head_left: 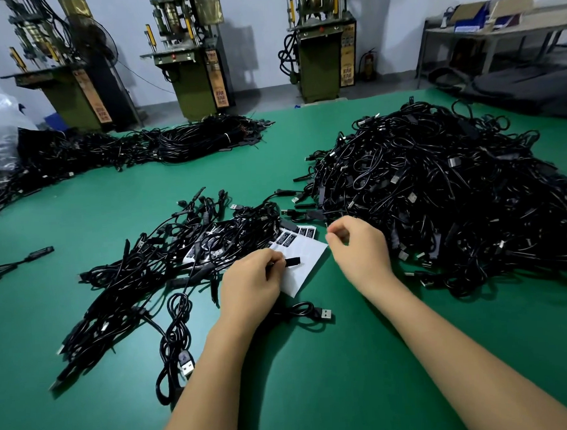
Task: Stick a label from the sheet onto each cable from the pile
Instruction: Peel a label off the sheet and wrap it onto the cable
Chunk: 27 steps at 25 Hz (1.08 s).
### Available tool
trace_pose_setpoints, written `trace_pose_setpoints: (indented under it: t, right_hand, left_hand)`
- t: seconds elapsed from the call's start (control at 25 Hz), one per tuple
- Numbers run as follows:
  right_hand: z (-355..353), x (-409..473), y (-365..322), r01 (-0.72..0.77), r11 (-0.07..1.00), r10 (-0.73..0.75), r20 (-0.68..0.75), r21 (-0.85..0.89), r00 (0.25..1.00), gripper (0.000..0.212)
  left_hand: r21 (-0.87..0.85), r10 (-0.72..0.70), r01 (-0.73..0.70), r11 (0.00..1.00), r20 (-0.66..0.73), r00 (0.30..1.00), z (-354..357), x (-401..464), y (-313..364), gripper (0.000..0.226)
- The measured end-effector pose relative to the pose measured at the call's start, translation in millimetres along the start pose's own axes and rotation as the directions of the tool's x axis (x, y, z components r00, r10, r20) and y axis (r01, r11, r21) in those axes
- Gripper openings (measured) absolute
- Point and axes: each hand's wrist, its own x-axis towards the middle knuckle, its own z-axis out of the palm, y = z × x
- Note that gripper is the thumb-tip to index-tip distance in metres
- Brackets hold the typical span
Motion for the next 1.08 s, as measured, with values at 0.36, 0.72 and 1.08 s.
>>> trace_pose_setpoints:
  t: [0.36,0.72,1.08]
  right_hand:
    - [52,20,-10,-0.009,0.989,0.032,0.16,-0.144,0.987,0.015]
    - [54,28,-20,-0.208,0.974,0.219,0.141,-0.093,0.966,0.016]
    - [52,29,-18,-0.185,0.979,0.197,0.171,-0.085,0.965,0.014]
  left_hand:
    - [0.091,0.014,-0.012,0.996,-0.022,1.0,2,0,6,0.011]
    - [0.082,-0.029,0.028,0.996,0.012,1.0,0,0,8,0.015]
    - [0.088,-0.029,0.029,0.996,-0.004,1.0,2,0,6,0.014]
